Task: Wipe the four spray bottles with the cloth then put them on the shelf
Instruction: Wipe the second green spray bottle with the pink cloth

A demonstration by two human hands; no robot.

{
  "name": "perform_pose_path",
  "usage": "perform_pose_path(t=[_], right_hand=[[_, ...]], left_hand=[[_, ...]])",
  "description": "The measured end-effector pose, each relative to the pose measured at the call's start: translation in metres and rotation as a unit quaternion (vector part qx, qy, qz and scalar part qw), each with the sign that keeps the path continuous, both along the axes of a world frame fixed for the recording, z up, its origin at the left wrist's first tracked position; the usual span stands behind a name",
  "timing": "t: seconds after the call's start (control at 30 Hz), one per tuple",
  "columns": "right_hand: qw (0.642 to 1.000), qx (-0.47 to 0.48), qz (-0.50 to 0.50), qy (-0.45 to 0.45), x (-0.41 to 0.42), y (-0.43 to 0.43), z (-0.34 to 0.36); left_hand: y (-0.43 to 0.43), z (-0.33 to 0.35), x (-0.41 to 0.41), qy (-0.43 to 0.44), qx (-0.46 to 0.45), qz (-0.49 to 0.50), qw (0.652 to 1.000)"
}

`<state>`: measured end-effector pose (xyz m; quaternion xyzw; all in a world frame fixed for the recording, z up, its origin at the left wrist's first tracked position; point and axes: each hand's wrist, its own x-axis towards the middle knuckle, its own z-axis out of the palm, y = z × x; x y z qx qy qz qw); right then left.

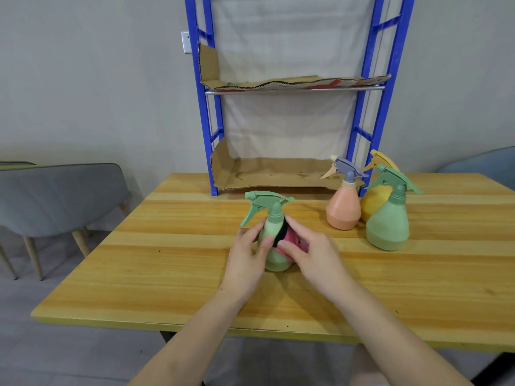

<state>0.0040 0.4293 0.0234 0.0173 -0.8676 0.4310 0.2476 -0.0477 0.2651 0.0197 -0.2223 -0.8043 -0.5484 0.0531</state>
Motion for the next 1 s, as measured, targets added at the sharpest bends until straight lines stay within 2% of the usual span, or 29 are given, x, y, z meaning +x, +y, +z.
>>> perform_pose_path(t=[0.17, 0.23, 0.33, 0.57, 0.7, 0.8, 0.93, 1.0], right_hand=[[0.997, 0.062, -0.014, -0.041, 0.004, 0.011, -0.004], [0.997, 0.056, -0.016, -0.060, 0.005, 0.014, -0.002], [0.996, -0.024, 0.007, -0.081, 0.006, 0.013, 0.003], [0.977, -0.207, -0.004, 0.043, 0.009, -0.018, 0.027], [0.969, -0.237, -0.030, 0.071, 0.006, -0.029, 0.035], [0.972, -0.222, -0.041, 0.062, -0.003, -0.035, 0.041], [0.987, -0.115, -0.086, 0.076, -0.012, -0.035, 0.034], [0.987, -0.116, -0.081, 0.077, -0.012, -0.028, 0.029]], left_hand=[[0.001, 0.000, -0.003, 0.010, -0.040, 0.006, 0.999], [0.001, 0.000, -0.004, 0.004, -0.040, 0.007, 0.999], [0.002, -0.001, -0.003, -0.009, -0.050, 0.001, 0.999], [0.002, -0.007, -0.005, 0.015, -0.084, 0.020, 0.996], [0.001, -0.008, -0.007, 0.014, -0.076, 0.020, 0.997], [0.001, -0.009, -0.008, 0.019, -0.075, 0.022, 0.997], [0.003, -0.010, -0.010, 0.028, -0.087, 0.019, 0.996], [0.003, -0.010, -0.011, 0.024, -0.085, 0.016, 0.996]])
